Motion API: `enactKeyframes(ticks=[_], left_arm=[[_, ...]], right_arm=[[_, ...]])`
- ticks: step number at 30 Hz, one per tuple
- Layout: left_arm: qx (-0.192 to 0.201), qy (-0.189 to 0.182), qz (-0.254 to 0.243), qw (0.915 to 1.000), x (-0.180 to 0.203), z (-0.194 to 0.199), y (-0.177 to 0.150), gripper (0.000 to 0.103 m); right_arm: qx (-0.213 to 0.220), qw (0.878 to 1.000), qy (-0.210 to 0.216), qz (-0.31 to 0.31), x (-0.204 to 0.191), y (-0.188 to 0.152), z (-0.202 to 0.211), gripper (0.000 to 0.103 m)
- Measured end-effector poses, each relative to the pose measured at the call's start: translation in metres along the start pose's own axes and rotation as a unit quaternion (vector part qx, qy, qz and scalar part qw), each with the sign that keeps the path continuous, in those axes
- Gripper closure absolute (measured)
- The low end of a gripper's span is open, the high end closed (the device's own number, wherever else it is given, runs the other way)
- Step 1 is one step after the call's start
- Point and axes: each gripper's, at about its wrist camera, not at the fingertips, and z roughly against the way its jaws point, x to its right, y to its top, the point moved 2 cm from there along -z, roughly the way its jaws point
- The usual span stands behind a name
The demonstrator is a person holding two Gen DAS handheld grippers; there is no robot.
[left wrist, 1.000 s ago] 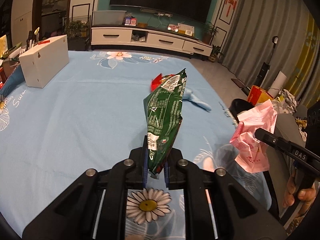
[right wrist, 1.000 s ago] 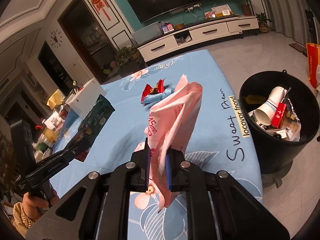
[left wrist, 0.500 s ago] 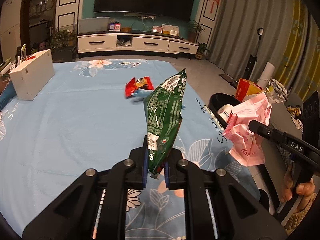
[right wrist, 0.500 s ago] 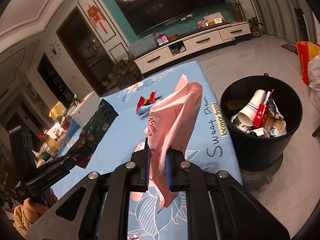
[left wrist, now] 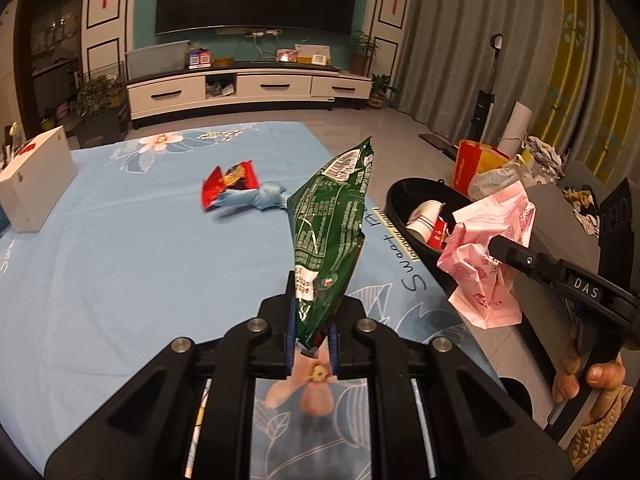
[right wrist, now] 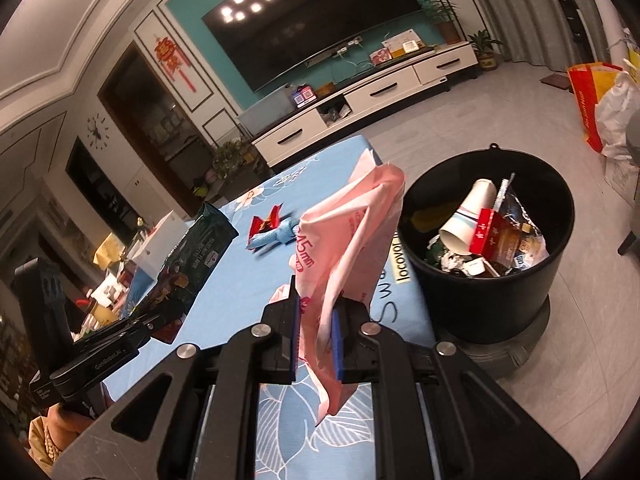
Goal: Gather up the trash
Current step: 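Carry the green snack bag and pink plastic bag over the black bin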
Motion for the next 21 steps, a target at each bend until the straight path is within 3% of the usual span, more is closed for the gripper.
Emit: enactKeyframes(ticks=[21], left_arm=[[-0.016,-0.042,-0.056,0.9974,0.062,-0.043,0.022,0.089]], right_arm=[[0.04,0.998,-0.038,-0.04,0.052,0.014,0.015,0.089]])
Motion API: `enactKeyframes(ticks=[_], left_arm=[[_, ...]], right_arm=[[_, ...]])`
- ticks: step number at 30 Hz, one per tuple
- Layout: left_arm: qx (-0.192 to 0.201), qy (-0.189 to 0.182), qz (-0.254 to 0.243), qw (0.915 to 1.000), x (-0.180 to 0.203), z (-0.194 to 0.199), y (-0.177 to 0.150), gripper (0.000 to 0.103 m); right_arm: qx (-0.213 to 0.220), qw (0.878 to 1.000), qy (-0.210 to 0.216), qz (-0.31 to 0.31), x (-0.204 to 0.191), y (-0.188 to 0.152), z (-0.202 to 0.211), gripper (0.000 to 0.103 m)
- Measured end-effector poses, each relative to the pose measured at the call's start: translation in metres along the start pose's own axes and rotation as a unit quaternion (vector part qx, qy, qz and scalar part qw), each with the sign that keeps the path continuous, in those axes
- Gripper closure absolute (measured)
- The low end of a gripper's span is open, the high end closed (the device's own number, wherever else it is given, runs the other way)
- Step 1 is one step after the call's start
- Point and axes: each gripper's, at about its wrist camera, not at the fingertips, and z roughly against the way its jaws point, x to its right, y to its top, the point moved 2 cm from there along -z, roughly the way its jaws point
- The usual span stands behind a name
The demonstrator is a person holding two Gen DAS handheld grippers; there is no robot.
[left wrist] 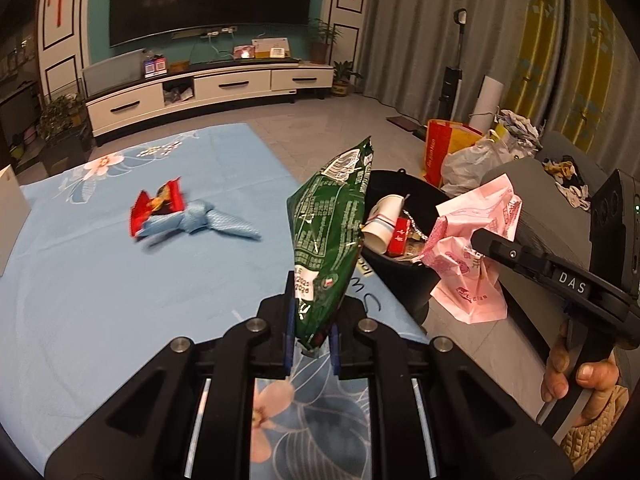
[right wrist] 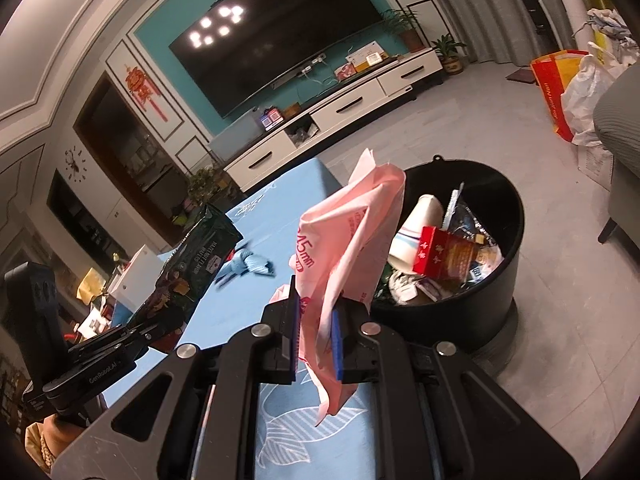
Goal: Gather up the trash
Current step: 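Carry the green snack bag and pink plastic bag over the black bin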
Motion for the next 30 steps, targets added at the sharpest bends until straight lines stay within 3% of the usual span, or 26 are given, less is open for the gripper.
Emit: enactKeyframes(ticks=[30], left_arm=[[-0.024,-0.051,-0.047,0.9973,0.053,-0.095,0.045,0.089]], right_arm=[[0.02,0.997,-0.072,-0.006,0.042,0.016,-0.031,0.089]])
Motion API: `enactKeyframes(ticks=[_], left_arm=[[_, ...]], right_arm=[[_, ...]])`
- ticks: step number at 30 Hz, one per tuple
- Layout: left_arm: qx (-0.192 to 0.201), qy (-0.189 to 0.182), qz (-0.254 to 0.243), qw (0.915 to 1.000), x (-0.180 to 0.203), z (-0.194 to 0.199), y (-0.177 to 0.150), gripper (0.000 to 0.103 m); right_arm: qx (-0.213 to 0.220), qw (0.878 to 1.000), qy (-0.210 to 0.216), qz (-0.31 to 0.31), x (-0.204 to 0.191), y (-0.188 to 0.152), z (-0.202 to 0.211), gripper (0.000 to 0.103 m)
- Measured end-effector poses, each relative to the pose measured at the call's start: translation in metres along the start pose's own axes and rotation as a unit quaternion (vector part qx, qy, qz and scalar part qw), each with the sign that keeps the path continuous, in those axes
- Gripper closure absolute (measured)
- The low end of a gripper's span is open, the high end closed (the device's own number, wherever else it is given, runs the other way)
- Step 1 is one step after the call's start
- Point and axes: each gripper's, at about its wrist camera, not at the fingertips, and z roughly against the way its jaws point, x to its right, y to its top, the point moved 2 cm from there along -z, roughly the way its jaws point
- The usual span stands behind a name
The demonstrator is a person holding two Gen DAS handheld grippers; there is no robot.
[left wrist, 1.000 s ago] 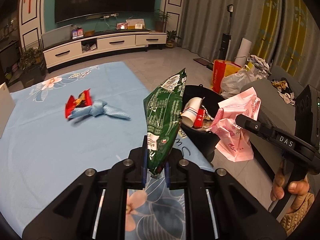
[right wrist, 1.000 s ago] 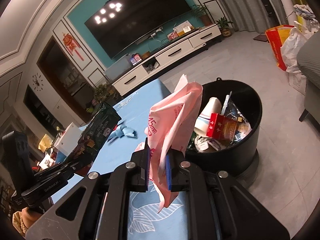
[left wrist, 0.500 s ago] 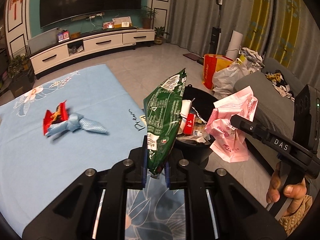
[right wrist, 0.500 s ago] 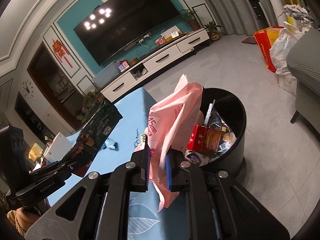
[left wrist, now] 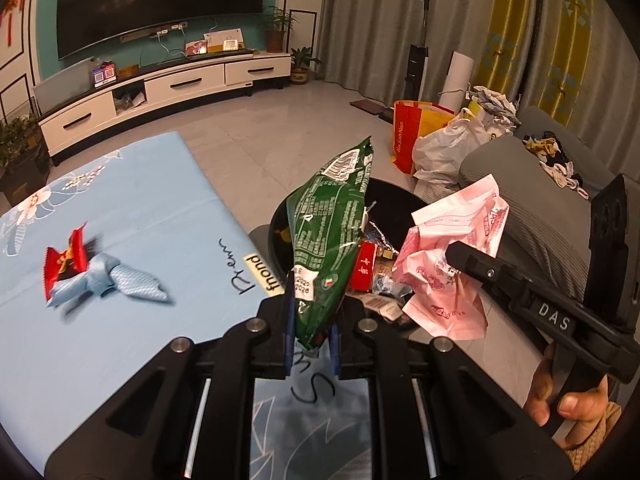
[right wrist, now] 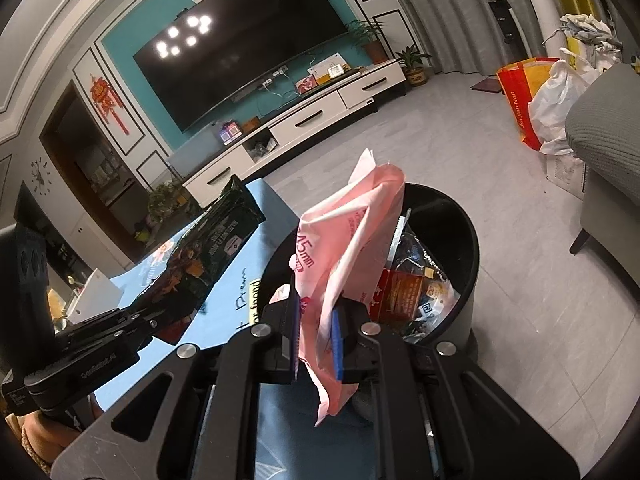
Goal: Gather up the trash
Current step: 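Carry the green snack bag and pink plastic bag over the black bin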
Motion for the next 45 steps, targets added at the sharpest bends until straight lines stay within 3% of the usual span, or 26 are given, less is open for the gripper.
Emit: enactKeyframes(ticks=[18,45], left_arm=[[-0.029,-0.016,-0.008,0.9994,0.01,-0.051,0.009,0.089],[-0.057,-0.014,-0.022,0.9981,0.018,-0.08,0.01,0.087]], right_arm=[[0.0,1.0,-0.014,-0.004,0.014,0.012,-0.024,0.089],[-0.021,0.999,-0.023,-0.017,0.024,0.011,-0.046,0.089]])
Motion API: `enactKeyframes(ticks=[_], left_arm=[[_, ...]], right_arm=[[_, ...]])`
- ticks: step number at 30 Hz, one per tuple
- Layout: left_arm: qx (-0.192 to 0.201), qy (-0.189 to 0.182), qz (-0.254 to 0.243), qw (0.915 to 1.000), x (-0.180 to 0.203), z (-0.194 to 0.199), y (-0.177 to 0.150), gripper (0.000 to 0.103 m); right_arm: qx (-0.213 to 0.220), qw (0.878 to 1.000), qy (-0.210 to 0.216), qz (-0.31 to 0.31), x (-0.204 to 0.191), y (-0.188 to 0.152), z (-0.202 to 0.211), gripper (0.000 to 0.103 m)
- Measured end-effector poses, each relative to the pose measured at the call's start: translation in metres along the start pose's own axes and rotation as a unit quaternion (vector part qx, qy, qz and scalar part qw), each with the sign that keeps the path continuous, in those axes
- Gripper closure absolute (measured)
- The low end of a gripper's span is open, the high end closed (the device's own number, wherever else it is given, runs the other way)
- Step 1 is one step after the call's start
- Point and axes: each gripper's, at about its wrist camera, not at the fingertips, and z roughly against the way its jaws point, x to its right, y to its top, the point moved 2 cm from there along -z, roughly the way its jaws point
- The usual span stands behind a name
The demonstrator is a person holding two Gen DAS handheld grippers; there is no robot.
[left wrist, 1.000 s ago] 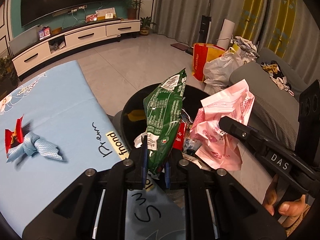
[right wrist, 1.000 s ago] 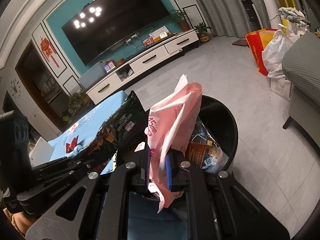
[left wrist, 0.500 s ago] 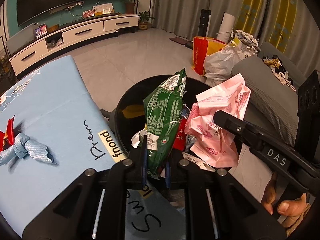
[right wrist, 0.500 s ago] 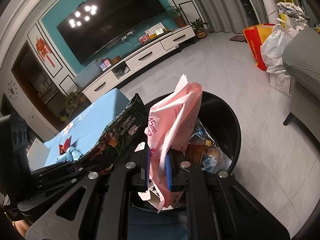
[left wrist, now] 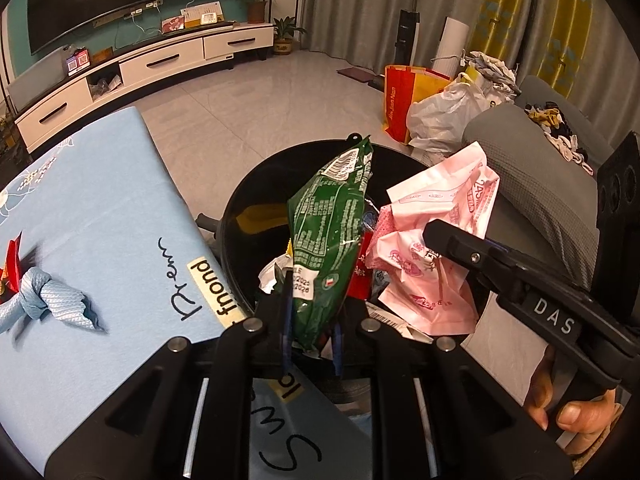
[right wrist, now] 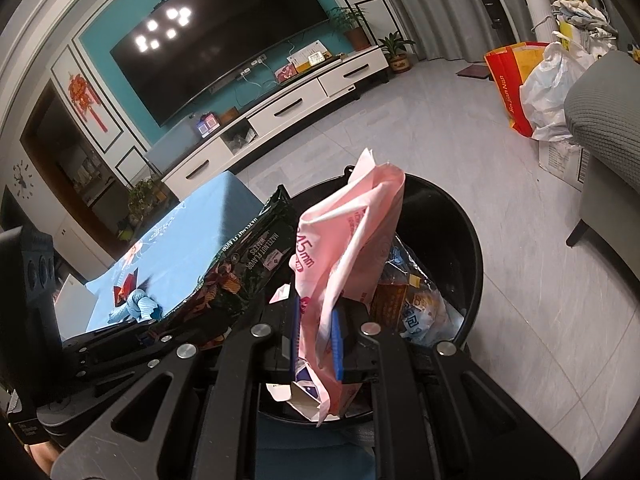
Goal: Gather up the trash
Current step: 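Carry the green snack bag and pink plastic bag over the black bin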
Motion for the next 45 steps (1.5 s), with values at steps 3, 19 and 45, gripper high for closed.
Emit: enactKeyframes(ticks=[3,19,45], left_arm=[[0.0,-0.001,0.0,1.0,0.001,-0.0018,0.0016,0.087],[-0.003,0.001,-0.003,1.0,0.0015,-0.0068,0.0001,0.086],[-0.003,0.005,-0.004,1.0,0.0007,-0.0073,-0.0044,0.085]], right_arm=[[0.0,1.0,0.0,0.0,-0.0001,-0.0001,-0.0006,0.089],[-0.002,1.0,-0.002,-0.004,0.004,-0.0022,-0.0041,0.089],[-0.001,1.0,-0.008,0.001,0.0062,-0.0041,-0.0044,0.089]])
